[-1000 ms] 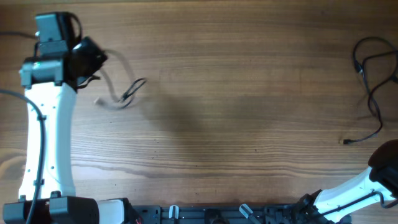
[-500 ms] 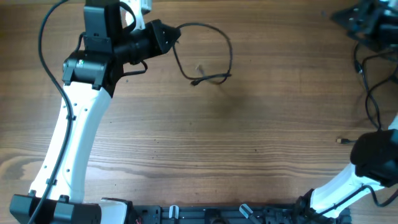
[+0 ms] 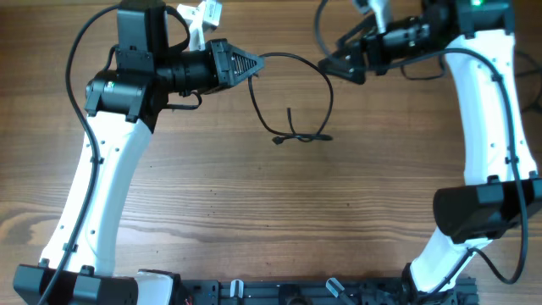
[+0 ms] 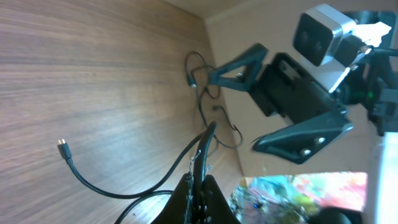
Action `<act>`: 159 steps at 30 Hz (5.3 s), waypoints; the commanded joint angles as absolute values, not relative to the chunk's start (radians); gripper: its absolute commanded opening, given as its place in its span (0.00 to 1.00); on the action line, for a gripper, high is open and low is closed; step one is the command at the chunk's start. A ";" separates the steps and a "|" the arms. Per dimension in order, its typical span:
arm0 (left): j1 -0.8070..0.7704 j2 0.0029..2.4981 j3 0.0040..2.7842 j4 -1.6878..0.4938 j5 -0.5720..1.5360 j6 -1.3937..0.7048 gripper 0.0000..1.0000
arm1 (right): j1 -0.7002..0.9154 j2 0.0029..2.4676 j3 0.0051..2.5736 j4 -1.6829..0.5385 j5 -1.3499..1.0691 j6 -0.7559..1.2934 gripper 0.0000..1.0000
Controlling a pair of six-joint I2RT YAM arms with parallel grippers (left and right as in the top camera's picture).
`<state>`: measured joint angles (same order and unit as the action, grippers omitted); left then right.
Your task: Untangle cables
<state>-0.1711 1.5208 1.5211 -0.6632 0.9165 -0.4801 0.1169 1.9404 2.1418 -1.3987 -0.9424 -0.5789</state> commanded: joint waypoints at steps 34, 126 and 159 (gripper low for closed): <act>-0.173 1.522 1.518 -0.765 0.691 -0.531 0.56 | 0.131 1.953 2.151 -1.242 -0.801 -0.146 0.04; -0.173 1.522 1.518 -0.847 0.353 -0.528 1.00 | 0.016 1.422 2.133 -1.227 -0.284 -0.158 1.00; -0.173 1.522 1.518 -0.847 0.353 -0.528 1.00 | 0.116 0.110 0.206 0.110 -0.303 -0.269 1.00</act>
